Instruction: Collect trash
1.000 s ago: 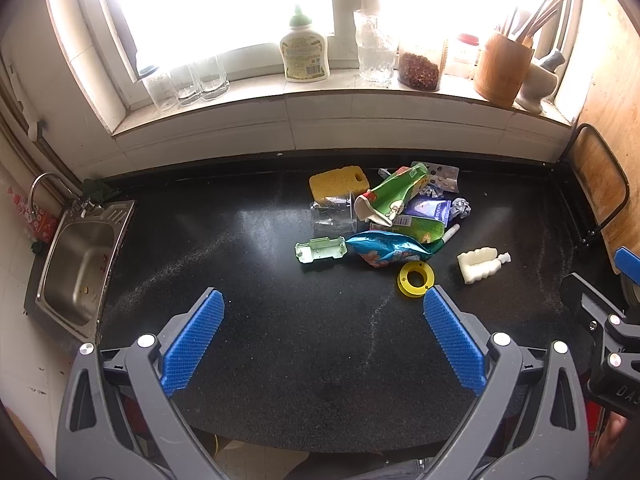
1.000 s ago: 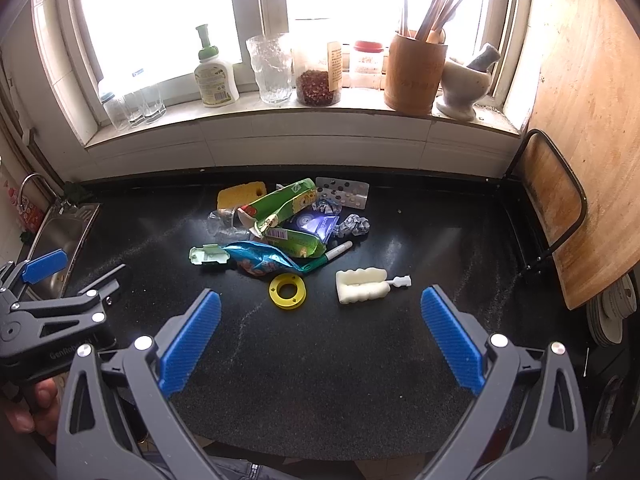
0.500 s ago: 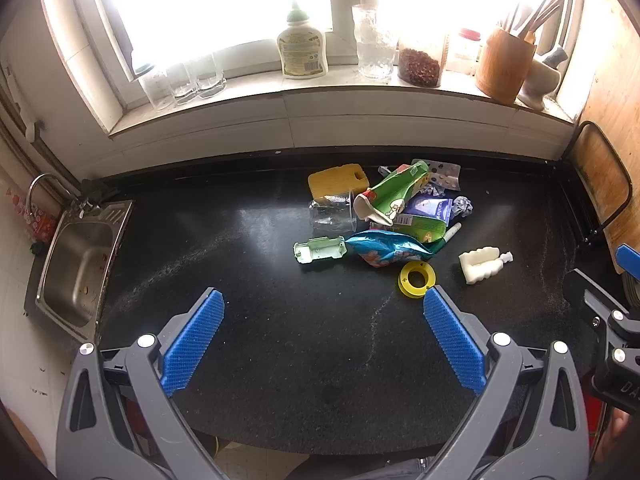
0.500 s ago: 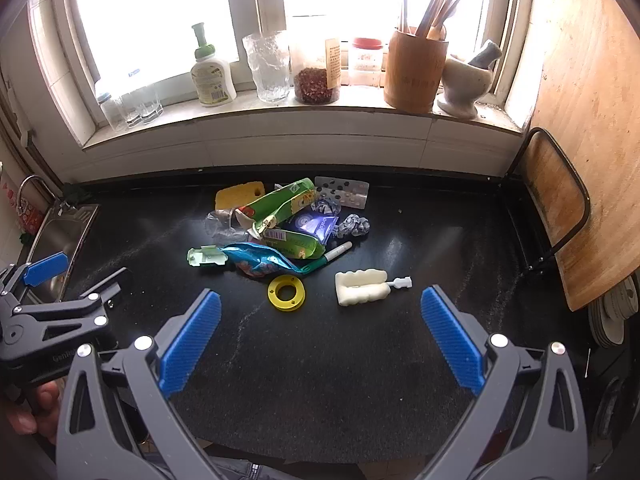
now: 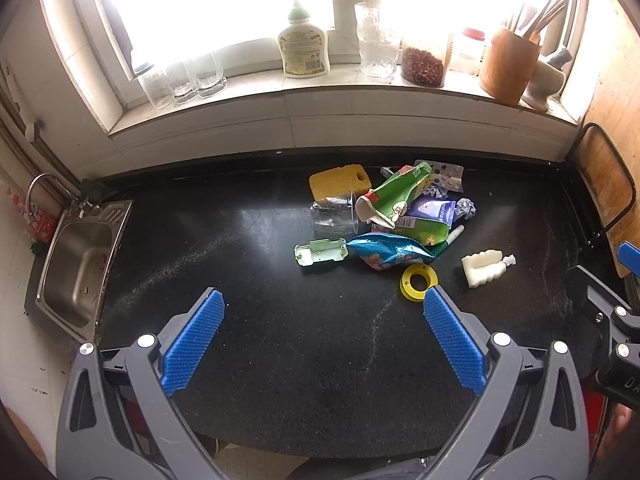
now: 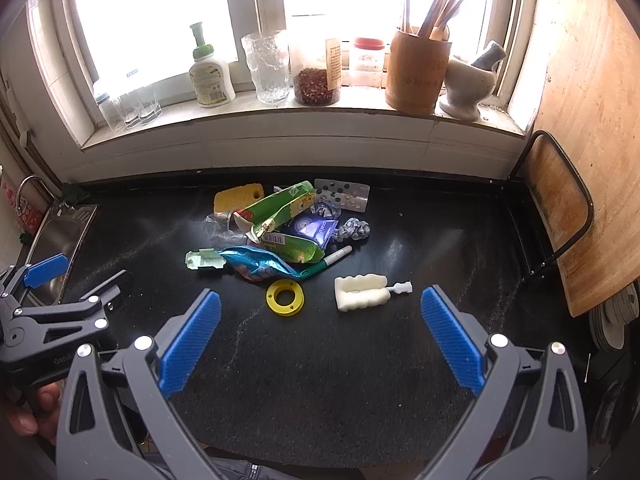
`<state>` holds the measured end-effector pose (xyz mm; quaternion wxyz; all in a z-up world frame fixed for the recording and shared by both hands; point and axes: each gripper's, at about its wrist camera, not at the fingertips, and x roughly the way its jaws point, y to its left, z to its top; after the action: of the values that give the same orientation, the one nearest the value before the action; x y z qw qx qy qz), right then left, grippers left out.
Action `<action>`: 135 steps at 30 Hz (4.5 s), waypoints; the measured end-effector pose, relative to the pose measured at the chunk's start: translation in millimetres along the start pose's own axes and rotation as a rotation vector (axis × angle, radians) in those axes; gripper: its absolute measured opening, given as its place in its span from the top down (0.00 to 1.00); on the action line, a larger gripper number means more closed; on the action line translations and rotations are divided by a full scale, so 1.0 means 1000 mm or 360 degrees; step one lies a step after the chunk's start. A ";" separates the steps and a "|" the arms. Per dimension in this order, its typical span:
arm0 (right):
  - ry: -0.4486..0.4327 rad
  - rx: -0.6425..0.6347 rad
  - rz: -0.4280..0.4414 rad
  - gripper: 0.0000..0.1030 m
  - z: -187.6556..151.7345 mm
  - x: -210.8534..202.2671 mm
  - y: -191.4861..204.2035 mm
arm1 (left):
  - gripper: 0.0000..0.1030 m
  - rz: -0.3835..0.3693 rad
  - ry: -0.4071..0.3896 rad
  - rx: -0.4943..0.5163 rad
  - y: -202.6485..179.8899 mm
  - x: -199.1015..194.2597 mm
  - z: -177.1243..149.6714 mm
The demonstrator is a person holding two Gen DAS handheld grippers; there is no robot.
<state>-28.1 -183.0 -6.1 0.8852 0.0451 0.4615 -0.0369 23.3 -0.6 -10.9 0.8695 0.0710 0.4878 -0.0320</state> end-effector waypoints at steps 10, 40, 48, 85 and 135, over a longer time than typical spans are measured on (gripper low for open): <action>0.0014 0.0001 0.0001 0.05 0.008 0.011 -0.002 | 0.05 0.0002 0.0009 0.0011 0.000 0.006 0.002; 0.0440 -0.0213 0.0083 0.29 -0.029 0.227 -0.025 | 0.05 -0.0220 0.0001 0.0780 0.014 0.230 -0.010; 0.0500 -0.0354 0.0210 0.27 -0.034 0.235 -0.010 | 0.05 -0.0344 -0.0069 0.1069 0.002 0.258 -0.012; 0.0241 -0.0560 0.0315 0.48 -0.057 0.150 0.057 | 0.67 -0.0220 0.0123 0.0261 0.005 0.144 -0.067; 0.0782 -0.2004 0.1312 0.29 -0.284 0.115 0.615 | 0.25 0.0519 0.0335 -0.1438 0.380 0.090 -0.439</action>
<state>-127.6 457.1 -234.1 0.5594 -0.2902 0.5239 0.5731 -252.9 443.6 -278.4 0.7530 -0.2351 0.5206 0.3267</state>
